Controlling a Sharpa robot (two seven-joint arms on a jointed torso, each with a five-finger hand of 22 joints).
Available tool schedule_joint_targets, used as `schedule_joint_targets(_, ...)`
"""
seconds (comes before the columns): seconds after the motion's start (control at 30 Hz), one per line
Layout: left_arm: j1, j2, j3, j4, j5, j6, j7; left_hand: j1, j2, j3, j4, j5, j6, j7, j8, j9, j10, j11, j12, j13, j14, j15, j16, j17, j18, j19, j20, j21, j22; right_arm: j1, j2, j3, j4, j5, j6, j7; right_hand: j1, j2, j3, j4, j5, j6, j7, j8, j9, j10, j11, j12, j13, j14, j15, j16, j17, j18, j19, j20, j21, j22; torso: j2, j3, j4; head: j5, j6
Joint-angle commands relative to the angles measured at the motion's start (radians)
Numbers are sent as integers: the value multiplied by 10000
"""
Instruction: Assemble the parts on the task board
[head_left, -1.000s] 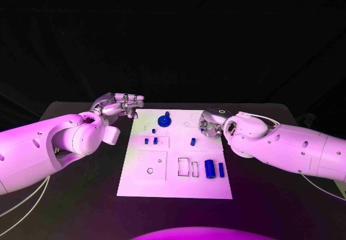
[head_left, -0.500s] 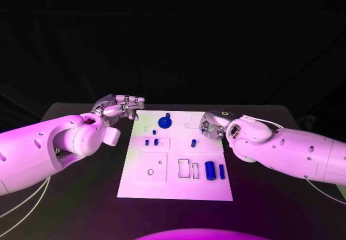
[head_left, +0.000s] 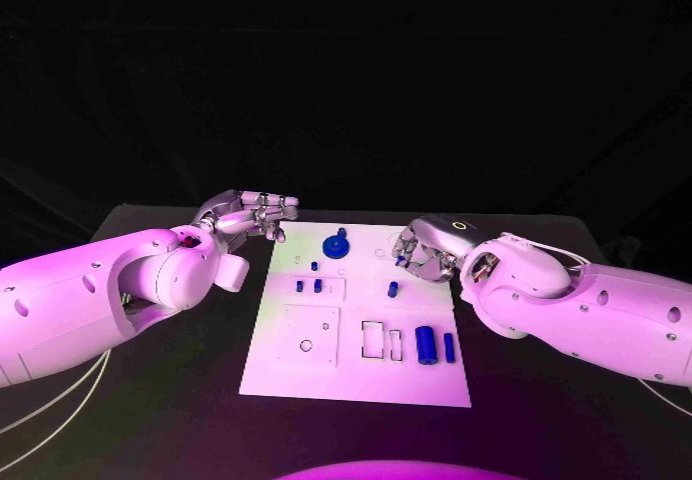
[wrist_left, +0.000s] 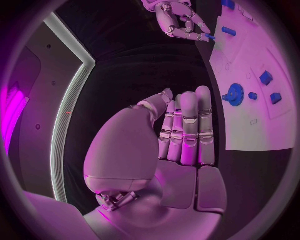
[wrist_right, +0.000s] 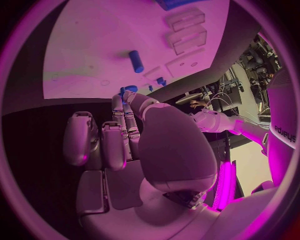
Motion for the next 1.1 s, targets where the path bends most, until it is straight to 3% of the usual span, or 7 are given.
schedule_joint_targets(0.03, 14, 65, 9, 29, 75, 205, 62, 33, 36, -17, -62, -10, -53, 0, -68, -16, -50, -10, 37, 14, -75, 20, -50, -14, 123, 57, -12, -44, -15, -78, 176, 3, 388, 220, -341, 208, -126, 18, -2, -73, 33, 91, -7, 25, 22, 170, -128, -46, 0, 545, -61, 13, 171, -151, 100, -10, 79, 882, -3, -1, 18, 160, -1)
schedule_joint_targets(0.27, 13, 216, 7, 77, 87, 224, 78, 34, 39, -18, -64, -10, -58, 3, -69, -18, -56, -7, 39, 15, -78, 23, -52, -17, 123, 58, -11, -47, -17, -305, 924, -35, 527, 309, -216, 396, -140, 20, 1, -82, 63, 87, -2, 18, 27, 174, -125, -61, -3, 543, -61, 5, 157, -149, 95, -11, 71, 881, 0, -17, 36, 443, -64)
schedule_joint_targets(0.43, 13, 318, 6, 151, 89, 248, 64, 34, 39, -18, -64, -10, -58, 3, -69, -18, -56, -7, 39, 15, -78, 23, -52, -17, 123, 58, -11, -47, -17, -635, 1467, -71, 284, 320, -135, 504, -161, 20, 0, -92, 96, 73, 6, 3, 31, 169, -118, -85, -9, 542, -58, 0, 146, -143, 81, -11, 42, 871, 17, -27, 12, 660, -111)
schedule_joint_targets(0.63, 14, 422, 5, 245, 90, 271, 43, 34, 41, -22, -66, -9, -65, 7, -71, -22, -64, -3, 42, 17, -88, 27, -65, -35, 123, 57, -8, -53, -21, -983, 2067, -133, -159, 323, -4, 598, -185, 22, -3, -99, 115, 54, 14, -14, 33, 158, -109, -110, -15, 543, -53, 4, 147, -142, 77, -10, 35, 872, 32, -21, 33, 938, -261)
schedule_joint_targets(0.8, 15, 450, 5, 321, 91, 279, 33, 34, 41, -22, -66, -9, -65, 7, -71, -22, -64, -3, 42, 17, -88, 27, -65, -35, 123, 57, -8, -53, -21, -1144, 2293, -159, -443, 323, 128, 617, -198, 24, -5, -100, 119, 46, 18, -20, 35, 154, -105, -120, -17, 544, -50, 8, 149, -143, 79, -9, 41, 878, 28, -14, 12, 1075, -367)
schedule_joint_targets(1.1, 15, 450, 5, 350, 91, 273, 38, 31, 40, -31, -69, -11, -75, 12, -74, -28, -76, 3, 47, 20, -100, 32, -78, -54, 122, 56, -3, -62, -27, -1258, 2431, -182, -647, 323, 338, 621, -214, 27, -10, -99, 122, 39, 22, -27, 36, 151, -101, -130, -20, 544, -47, 7, 146, -143, 77, -7, 37, 878, 17, -7, 13, 1189, -477)
